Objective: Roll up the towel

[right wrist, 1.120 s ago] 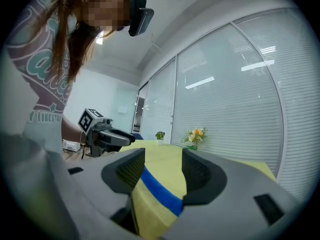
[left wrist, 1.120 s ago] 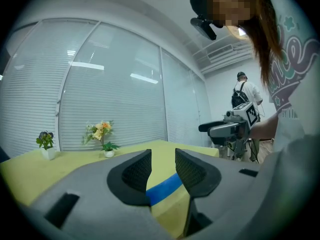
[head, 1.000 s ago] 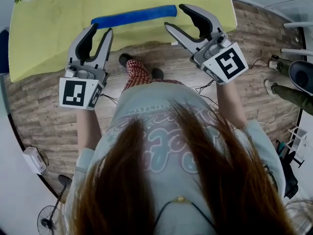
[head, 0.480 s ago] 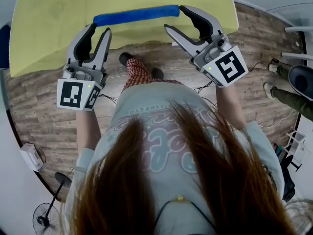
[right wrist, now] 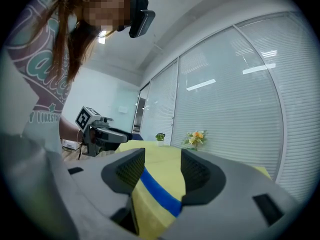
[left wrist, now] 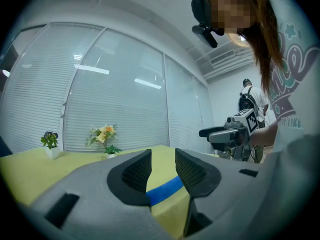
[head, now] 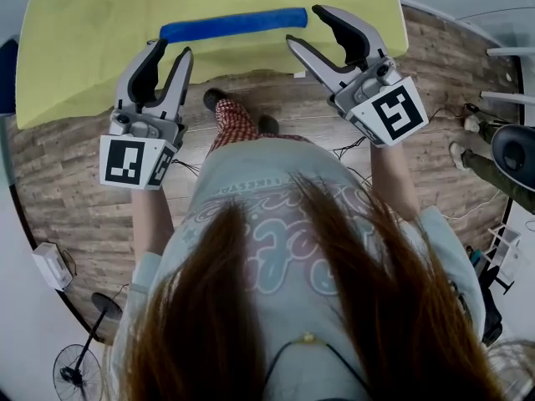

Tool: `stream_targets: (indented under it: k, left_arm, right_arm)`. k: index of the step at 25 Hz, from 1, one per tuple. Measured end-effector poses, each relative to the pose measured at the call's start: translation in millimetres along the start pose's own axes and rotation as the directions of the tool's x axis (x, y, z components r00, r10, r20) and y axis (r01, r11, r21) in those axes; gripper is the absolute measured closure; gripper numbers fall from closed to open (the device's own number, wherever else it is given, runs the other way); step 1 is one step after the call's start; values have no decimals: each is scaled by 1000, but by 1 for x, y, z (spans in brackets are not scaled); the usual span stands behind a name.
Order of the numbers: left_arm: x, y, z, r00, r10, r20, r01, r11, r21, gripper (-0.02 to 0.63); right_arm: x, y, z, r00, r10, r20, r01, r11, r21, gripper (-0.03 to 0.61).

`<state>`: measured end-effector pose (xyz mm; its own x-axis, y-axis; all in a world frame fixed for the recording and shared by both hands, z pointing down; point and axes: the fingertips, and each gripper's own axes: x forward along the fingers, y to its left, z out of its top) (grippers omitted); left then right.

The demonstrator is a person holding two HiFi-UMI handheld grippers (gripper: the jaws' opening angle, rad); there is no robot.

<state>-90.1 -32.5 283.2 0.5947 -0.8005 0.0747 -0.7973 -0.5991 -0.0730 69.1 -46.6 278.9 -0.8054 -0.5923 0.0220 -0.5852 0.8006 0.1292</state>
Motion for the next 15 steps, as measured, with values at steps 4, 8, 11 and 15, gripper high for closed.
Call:
stream_targets:
  k: [4,8,11,15]
  left_arm:
    - [0,-1,1,1000,-4,3,4,1000,3,495]
    - [-2,-3,1,1000,-4,2,4,1000,6,495]
    - [-2,-6,1,1000,-8,0,8,1000,21,499]
    - [-4,-4,3,1000,17,19,-18,999,28,563]
  right_arm:
    - [1,2,6,1000,-3,22,3,1000,-14,360]
    - [-1,8,3,1000,20,19,-20,1000,1,381]
    - [-1,10,0,1000,24,13,-24,1000,-7,433]
    - [-1,7,4,999,4,39,-4,1000,4,518]
